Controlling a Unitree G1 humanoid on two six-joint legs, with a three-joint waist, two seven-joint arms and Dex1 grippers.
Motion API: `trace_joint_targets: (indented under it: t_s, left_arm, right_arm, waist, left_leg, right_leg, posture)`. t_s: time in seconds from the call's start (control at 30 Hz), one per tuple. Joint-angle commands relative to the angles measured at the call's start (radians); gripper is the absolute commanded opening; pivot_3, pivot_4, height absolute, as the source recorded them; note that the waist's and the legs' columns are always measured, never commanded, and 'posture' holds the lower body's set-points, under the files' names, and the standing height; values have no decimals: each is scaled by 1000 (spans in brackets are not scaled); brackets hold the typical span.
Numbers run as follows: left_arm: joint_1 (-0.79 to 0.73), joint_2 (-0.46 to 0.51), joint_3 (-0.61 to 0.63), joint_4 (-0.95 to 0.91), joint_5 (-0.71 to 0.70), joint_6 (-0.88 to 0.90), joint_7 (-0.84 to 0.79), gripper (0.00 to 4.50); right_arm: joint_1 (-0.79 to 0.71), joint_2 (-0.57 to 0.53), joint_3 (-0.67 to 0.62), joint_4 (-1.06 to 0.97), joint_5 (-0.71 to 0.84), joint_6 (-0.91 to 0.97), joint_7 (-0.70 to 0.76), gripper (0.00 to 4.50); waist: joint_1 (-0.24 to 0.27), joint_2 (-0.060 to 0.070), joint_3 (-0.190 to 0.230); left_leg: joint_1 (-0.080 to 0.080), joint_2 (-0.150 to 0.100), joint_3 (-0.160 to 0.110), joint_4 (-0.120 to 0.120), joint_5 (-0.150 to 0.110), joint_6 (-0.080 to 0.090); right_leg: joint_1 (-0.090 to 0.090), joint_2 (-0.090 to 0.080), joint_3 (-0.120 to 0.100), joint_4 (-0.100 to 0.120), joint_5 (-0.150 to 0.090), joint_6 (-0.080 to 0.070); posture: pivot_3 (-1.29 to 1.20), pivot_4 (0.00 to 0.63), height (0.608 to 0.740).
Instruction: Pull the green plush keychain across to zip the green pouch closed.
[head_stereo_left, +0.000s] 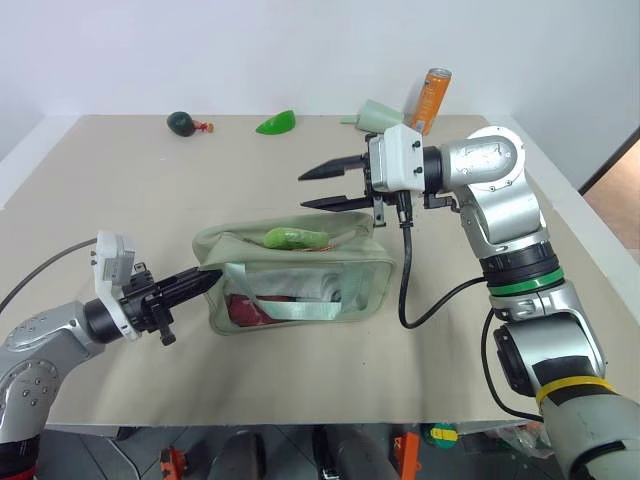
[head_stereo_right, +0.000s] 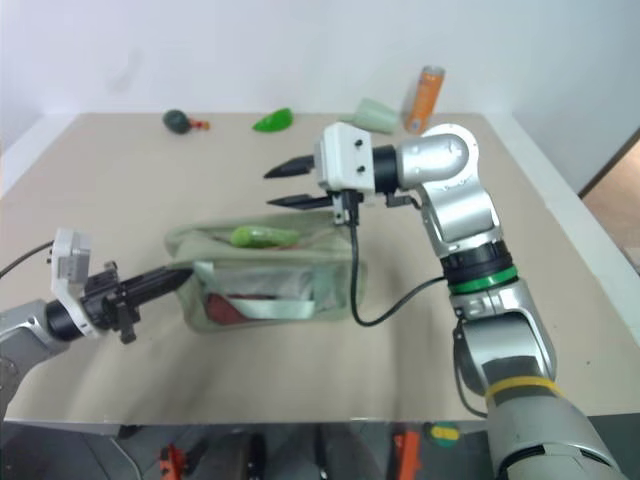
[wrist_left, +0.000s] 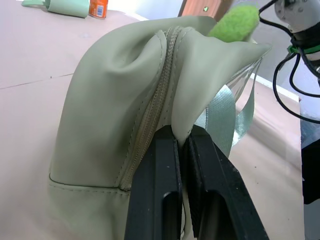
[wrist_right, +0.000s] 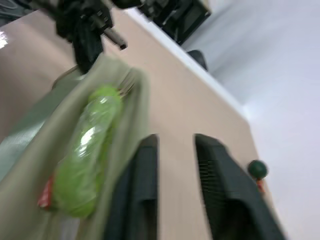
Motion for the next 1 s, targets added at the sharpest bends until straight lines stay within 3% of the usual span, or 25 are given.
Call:
trace_joint_targets:
  t_s: [0.03,0.6,1.0]
  left_arm:
    - [7,-1,-1,-19,3,-3,5,0]
    - [10,-8,-9,-21,8,-5,3,0]
    - [14,-9,-8,-28,6,-6,5,0]
  right_arm:
    - [-35,-17,-26,-9,13,18,16,2510]
    - [-13,-45,-17,-217,124,225,118,2510]
    - [10,3,25,-152,40,132,98,2510]
  waist:
    - [0,0,0]
    - [0,0,0]
    - [0,0,0]
  left_leg:
    - [0,0,0,0,0,0]
    - [0,0,0,0,0,0]
    - [0,0,0,0,0,0]
  right_leg:
    - [0,0,0,0,0,0]
    - [0,0,0,0,0,0]
    - [0,0,0,0,0,0]
  posture:
    - [0,150,740]
    - [0,150,740]
    - [0,150,740]
